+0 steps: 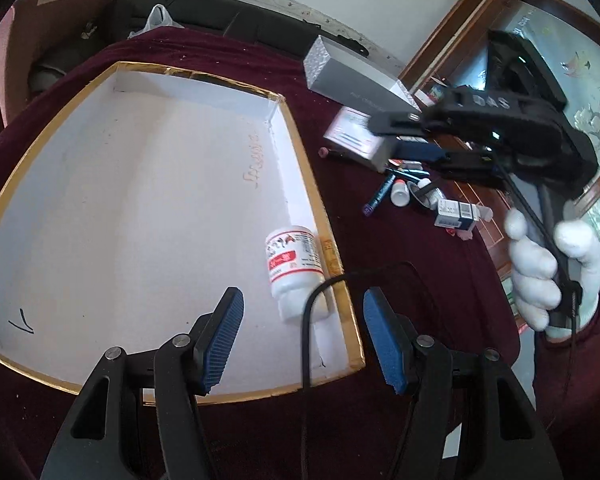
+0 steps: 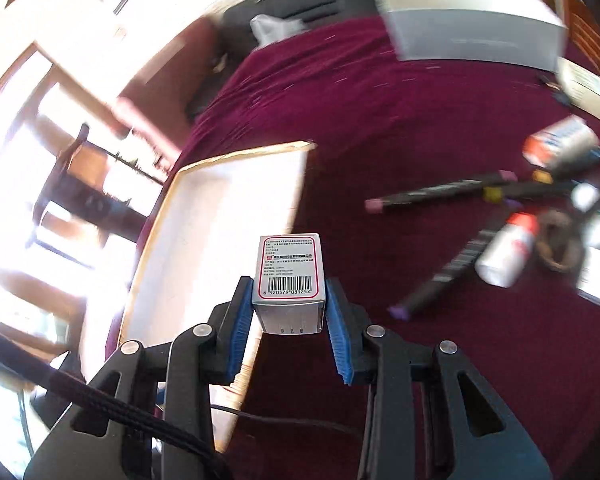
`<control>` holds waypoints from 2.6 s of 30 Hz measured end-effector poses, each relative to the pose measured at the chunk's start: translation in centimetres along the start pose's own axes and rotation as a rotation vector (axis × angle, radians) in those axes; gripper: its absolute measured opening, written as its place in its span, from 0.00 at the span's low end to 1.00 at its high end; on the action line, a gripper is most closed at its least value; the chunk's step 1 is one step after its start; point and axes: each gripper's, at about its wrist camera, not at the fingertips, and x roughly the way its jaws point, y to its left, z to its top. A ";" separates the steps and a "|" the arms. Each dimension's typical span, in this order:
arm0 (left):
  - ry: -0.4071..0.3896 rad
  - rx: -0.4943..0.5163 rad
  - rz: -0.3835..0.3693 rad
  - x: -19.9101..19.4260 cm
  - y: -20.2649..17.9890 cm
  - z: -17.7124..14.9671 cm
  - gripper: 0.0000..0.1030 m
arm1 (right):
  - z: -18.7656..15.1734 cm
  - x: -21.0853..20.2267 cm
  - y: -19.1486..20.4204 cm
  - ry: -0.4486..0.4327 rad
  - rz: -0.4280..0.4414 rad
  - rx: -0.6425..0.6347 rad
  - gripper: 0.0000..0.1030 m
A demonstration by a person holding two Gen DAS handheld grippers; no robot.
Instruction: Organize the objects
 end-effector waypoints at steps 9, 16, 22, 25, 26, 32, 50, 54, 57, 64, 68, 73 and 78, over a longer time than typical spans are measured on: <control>-0.015 0.030 -0.129 -1.4 -0.7 -1.1 0.55 | -0.2 7.8 6.4 0.168 -0.092 -0.159 0.32; -0.066 -0.017 -0.105 -2.4 1.7 -0.5 0.55 | -1.0 8.8 5.9 0.205 -0.096 -0.143 0.33; -0.116 -0.014 -0.057 -4.1 2.3 0.5 0.55 | -0.9 3.0 4.8 0.022 -0.058 -0.119 0.47; -0.175 0.002 -0.063 -7.4 2.6 2.1 0.55 | -1.4 -2.7 3.2 -0.083 -0.095 -0.108 0.47; -0.198 0.006 -0.068 -8.6 2.8 2.6 0.55 | -1.6 -4.9 2.5 -0.118 -0.118 -0.104 0.47; -0.417 0.024 0.115 -19.7 4.9 4.2 0.56 | -5.0 -22.7 -3.6 -0.384 -0.422 -0.043 0.61; -1.000 -0.212 0.665 -50.5 5.6 0.1 0.59 | -21.2 -66.7 -8.5 -1.123 -1.142 0.477 0.80; -0.866 -0.085 0.542 -42.6 2.1 3.5 0.68 | -22.0 -65.6 -8.6 -1.091 -1.117 0.452 0.81; -0.711 0.006 0.383 -34.9 -1.5 6.9 0.68 | -20.5 -61.1 -9.7 -0.984 -1.037 0.390 0.81; -0.393 0.218 0.071 -16.4 -10.7 10.1 0.67 | -16.8 -44.2 -12.9 -0.691 -0.687 0.246 0.81; -0.291 0.262 -0.018 -6.4 -14.9 10.9 0.67 | -16.2 -34.3 -13.6 -0.614 -0.576 0.169 0.81; -0.236 0.336 0.113 4.4 -17.4 9.2 0.67 | -15.8 -24.8 -13.0 -0.669 -0.463 0.164 0.81; -0.148 0.306 0.171 9.3 -16.3 5.7 0.67 | -13.8 -20.7 -11.2 -0.675 -0.375 0.148 0.81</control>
